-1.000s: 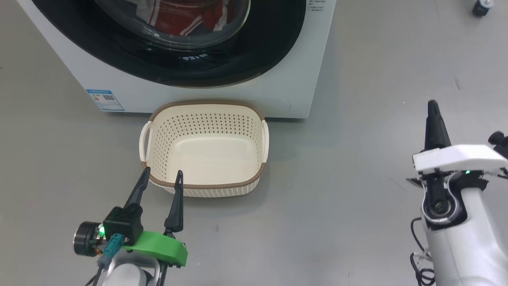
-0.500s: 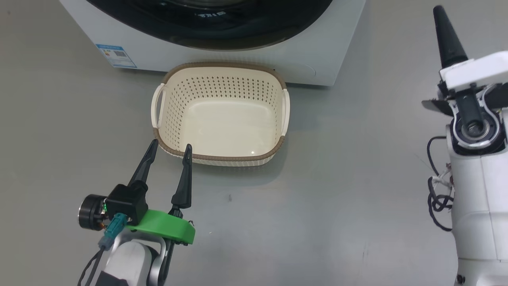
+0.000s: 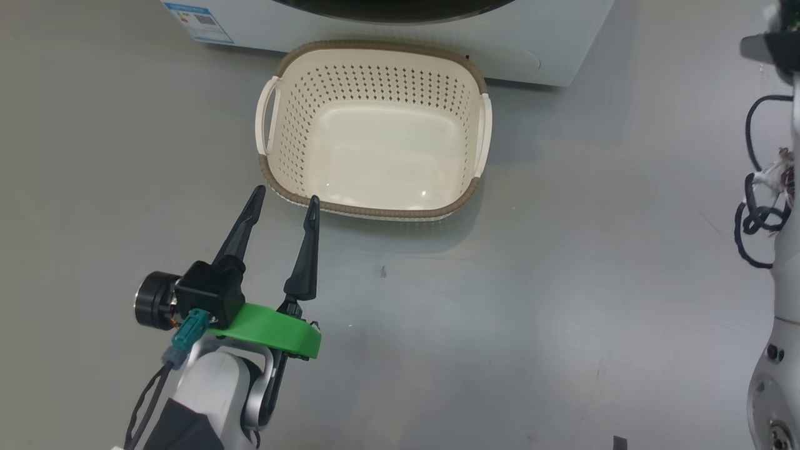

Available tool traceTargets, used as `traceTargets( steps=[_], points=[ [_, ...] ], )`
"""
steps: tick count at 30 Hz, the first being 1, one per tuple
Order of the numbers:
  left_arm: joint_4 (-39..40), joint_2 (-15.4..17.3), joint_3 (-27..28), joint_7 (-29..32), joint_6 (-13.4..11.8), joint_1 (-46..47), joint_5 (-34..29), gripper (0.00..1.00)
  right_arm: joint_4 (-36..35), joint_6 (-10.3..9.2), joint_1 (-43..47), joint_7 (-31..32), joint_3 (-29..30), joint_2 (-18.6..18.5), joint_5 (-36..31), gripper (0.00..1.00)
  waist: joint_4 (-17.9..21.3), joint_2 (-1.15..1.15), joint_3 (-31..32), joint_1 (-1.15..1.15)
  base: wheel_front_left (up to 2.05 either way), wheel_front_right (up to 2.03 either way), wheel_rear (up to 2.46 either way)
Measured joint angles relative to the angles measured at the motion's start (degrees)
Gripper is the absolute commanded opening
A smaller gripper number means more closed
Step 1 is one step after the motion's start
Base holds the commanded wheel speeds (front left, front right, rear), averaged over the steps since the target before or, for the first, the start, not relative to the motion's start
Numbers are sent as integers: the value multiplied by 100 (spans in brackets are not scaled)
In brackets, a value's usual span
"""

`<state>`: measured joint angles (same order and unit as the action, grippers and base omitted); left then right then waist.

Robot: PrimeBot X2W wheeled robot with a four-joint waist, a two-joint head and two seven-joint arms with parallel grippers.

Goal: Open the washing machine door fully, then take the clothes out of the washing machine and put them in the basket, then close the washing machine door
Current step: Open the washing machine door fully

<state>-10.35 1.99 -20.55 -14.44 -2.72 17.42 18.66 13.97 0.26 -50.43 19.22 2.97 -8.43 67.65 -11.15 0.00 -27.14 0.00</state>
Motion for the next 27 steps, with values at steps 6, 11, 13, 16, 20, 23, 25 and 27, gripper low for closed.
traceTargets(
  steps=[6,11,13,16,20,23,25,27],
  points=[
    [20,-8,-159,0,0,172,120,100,110,-153,-398,272,-86,-287,-101,0,-143,0,-249,0,0,0,0],
    [25,-11,-200,0,-2,266,152,100,186,-203,-642,425,-141,-393,-125,0,-248,0,-392,0,0,0,0],
    [25,-11,-218,0,-3,304,155,100,222,-253,-773,487,-159,-389,-123,0,-300,0,-456,1,0,0,0],
    [25,-12,-259,0,-8,371,202,100,275,-296,-944,576,-158,-387,-75,0,-372,0,-543,0,0,0,0],
    [23,-14,-312,0,-11,439,236,100,387,-347,-1149,678,-160,-383,-41,0,-462,0,-633,0,0,0,0],
    [20,-16,-348,0,-52,488,309,100,472,-355,-1279,790,-191,-389,-8,0,-519,0,-686,0,0,0,0],
    [22,-19,-360,-1,-53,514,310,100,513,-394,-1368,866,-255,-420,-20,0,-552,0,-720,0,0,0,0],
    [30,-24,-371,0,-54,529,333,100,557,-398,-1458,920,-266,-432,-20,0,-584,0,-752,0,0,0,0]
  ],
)
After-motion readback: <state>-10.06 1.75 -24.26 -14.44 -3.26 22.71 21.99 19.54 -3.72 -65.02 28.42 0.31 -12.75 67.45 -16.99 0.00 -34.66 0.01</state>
